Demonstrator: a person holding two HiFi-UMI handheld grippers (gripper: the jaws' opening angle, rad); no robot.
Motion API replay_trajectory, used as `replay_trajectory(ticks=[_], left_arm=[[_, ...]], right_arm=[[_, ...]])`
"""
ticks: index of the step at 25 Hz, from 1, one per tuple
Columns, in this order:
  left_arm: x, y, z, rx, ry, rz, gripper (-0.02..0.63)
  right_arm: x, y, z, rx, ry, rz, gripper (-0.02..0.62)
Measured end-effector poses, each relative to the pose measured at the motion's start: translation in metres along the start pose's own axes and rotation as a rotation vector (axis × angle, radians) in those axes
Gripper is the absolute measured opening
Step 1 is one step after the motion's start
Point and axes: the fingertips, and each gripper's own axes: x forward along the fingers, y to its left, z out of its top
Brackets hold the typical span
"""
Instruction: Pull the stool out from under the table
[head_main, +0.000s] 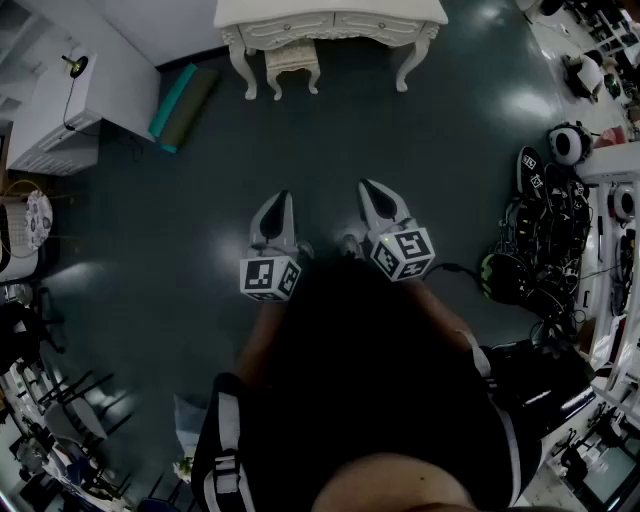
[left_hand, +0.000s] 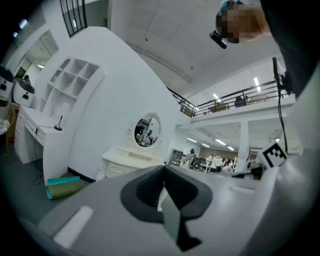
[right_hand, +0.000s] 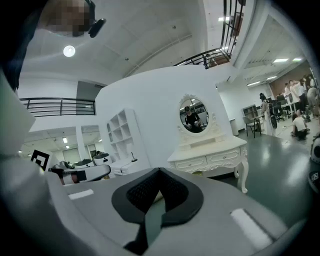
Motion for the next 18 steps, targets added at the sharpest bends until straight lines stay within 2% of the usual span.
replay_trajectory(ticks=[13, 18], left_arm=[[-0.006, 0.016, 0.0, -0.005, 0.008, -0.011, 0.006], [-0.01, 0.029, 0.005, 0.045, 0.0, -0.022, 0.006]], right_arm=[[0.011, 0.016, -0.003, 0.023, -0.009, 0.001, -0.002], [0.022, 0.024, -0.003, 0.022, -0.025, -0.015, -0.002]])
